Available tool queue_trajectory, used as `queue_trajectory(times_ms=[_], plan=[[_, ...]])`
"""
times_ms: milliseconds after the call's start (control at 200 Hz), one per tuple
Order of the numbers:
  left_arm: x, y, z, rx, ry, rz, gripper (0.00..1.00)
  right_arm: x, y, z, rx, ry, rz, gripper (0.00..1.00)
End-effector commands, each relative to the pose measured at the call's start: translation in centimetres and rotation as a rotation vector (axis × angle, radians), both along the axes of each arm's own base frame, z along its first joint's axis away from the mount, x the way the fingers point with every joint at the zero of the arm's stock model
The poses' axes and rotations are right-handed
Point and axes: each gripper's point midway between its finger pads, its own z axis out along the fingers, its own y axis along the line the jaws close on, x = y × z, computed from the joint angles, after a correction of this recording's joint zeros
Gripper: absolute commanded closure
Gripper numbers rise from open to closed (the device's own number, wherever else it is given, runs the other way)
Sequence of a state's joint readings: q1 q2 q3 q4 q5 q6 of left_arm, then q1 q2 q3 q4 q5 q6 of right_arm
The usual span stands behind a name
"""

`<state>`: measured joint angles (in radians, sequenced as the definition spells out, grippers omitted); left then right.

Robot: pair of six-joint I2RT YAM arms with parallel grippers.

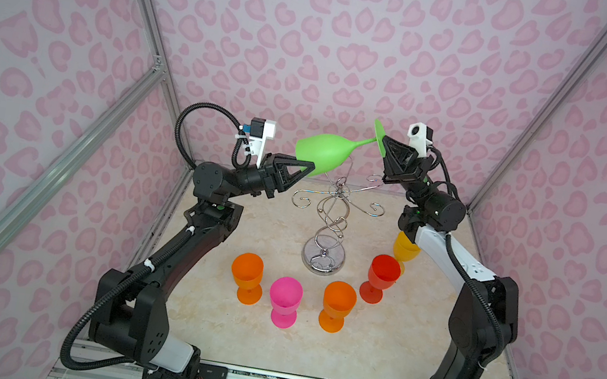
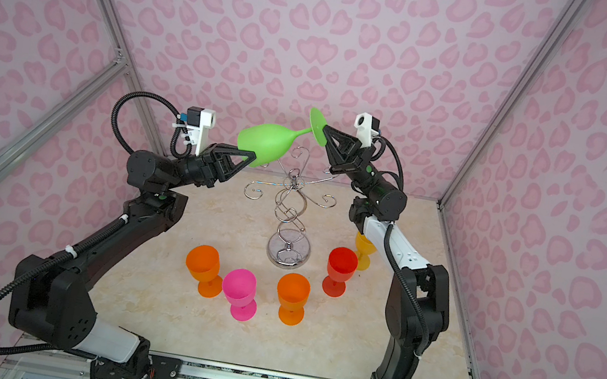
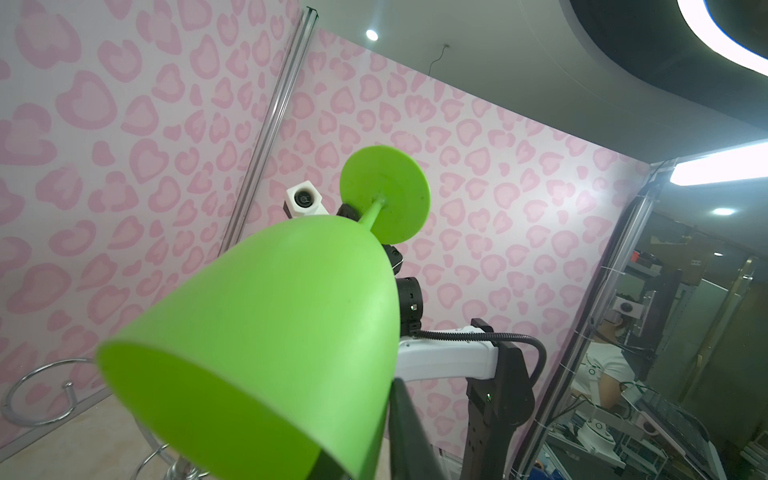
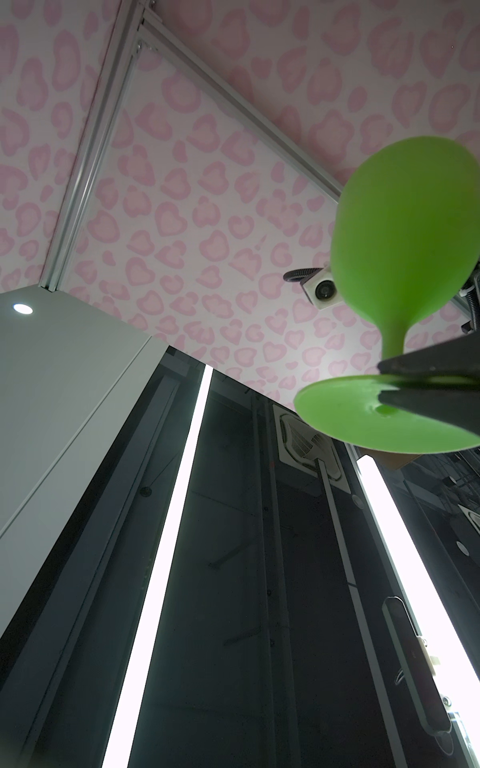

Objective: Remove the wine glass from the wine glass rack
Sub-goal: 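Close the left gripper on the green glass bowl while the right gripper releases the base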

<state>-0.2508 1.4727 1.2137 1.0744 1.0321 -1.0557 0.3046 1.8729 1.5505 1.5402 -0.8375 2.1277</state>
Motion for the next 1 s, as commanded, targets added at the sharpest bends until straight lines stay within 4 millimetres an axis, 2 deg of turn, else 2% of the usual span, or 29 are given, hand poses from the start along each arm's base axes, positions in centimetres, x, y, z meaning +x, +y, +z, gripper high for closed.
queue_trajectory(times_ms=[0, 235, 410, 560, 755, 765, 785, 900, 995], plan=[[-0.8, 0.2, 1.1, -0.029, -0.029, -0.024, 0.9, 0.2, -0.1, -0.5, 0.009, 0.091, 0.085, 0.97], [-1.2, 0.5, 1.8, -0.068, -0.02, -0.028, 0.96, 0.3, -0.4, -0.3, 0.01, 0.088, 0.08, 0.87], [-1.9, 0.7, 2.5, -0.08, -0.032, -0.035, 0.96, -0.3, -0.9, 0.4, 0.004, 0.059, 0.067, 0.79], [-2.8, 0.9, 3.2, -0.083, -0.052, -0.038, 0.96, -0.3, -2.2, 0.7, -0.001, 0.033, 0.022, 0.73], [-4.2, 1.3, 4.3, -0.08, -0.083, -0.03, 0.97, 0.2, -4.4, 0.9, -0.054, 0.002, -0.099, 0.71], [-4.2, 1.3, 4.3, -0.078, -0.082, -0.029, 0.97, 0.6, -4.5, 0.1, -0.064, 0.022, -0.107, 0.71], [-4.4, 1.3, 4.4, -0.08, -0.084, -0.026, 0.97, 0.7, -4.7, -0.2, -0.077, 0.026, -0.125, 0.71], [-4.6, 1.6, 4.9, -0.072, -0.075, -0.001, 0.97, 1.2, -5.7, -0.8, -0.164, 0.022, -0.243, 0.71], [-3.8, 1.8, 4.9, -0.053, -0.027, 0.046, 0.97, 1.5, -6.3, -1.5, -0.261, 0.016, -0.337, 0.71]])
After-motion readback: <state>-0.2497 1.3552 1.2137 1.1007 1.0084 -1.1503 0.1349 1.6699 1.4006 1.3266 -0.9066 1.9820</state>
